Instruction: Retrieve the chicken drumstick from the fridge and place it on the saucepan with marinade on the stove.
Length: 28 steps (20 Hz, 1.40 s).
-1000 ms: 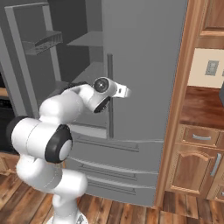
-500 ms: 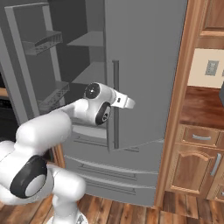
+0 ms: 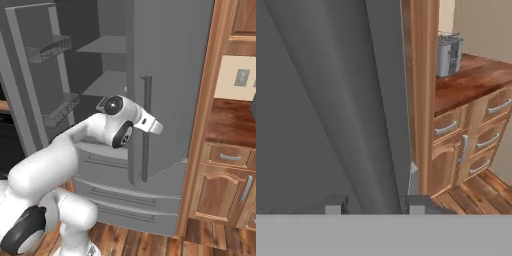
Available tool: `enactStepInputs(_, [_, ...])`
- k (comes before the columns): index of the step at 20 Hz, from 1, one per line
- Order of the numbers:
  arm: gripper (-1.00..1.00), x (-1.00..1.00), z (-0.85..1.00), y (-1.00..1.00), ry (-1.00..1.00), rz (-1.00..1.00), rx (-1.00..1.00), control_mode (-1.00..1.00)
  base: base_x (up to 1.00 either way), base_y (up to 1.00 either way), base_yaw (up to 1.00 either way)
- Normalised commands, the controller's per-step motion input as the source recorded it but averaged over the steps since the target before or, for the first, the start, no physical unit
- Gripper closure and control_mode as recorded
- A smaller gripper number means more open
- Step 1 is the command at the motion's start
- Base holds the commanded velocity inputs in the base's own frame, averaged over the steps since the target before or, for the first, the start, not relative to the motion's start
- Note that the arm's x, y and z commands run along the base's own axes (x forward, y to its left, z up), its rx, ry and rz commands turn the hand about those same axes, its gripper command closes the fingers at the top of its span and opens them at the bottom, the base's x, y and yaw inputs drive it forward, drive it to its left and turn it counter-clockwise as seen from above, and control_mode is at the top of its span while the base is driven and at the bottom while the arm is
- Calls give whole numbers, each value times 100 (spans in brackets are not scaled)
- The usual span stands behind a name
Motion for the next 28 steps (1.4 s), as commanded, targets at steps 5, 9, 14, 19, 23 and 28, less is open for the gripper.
enactStepInputs(5, [-100,-68,100,0,-21,1,13,-100,0,0,0])
enactStepInputs(9, [-100,-71,100,10,-22,10,7,-100,0,0,0])
enactStepInputs(14, [-100,-20,57,89,-10,6,-3,-100,0,0,0])
enactStepInputs(19, [-100,0,15,100,-3,0,-19,-100,0,0,0])
enactStepInputs(23, [-100,4,3,69,-9,-6,-19,-100,0,0,0])
enactStepInputs(28, [-100,31,0,2,1,-1,-1,-100,0,0,0])
